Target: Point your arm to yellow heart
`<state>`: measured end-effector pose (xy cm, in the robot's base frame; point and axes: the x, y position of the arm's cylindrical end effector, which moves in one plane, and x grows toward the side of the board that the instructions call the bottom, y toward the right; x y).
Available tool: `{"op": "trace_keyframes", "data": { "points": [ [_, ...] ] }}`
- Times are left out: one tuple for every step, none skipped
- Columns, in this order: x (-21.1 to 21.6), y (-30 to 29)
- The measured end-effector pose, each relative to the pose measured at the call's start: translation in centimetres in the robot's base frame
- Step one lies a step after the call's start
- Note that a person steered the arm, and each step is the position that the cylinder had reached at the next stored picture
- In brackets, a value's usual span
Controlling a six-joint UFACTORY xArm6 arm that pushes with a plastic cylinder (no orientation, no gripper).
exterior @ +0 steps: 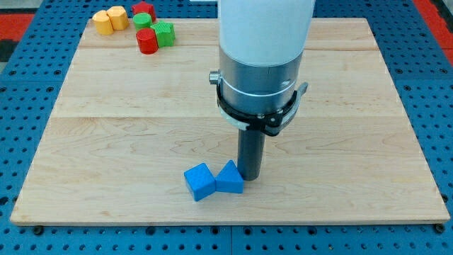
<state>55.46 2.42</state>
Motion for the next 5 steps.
{"op": "trace_keyframes", "data": {
  "points": [
    [0.8,-0.3],
    [0.8,0.5],
    [-1.2,2.4],
    [-5.0,2.9],
    [-5.1,2.9]
  ]
}}
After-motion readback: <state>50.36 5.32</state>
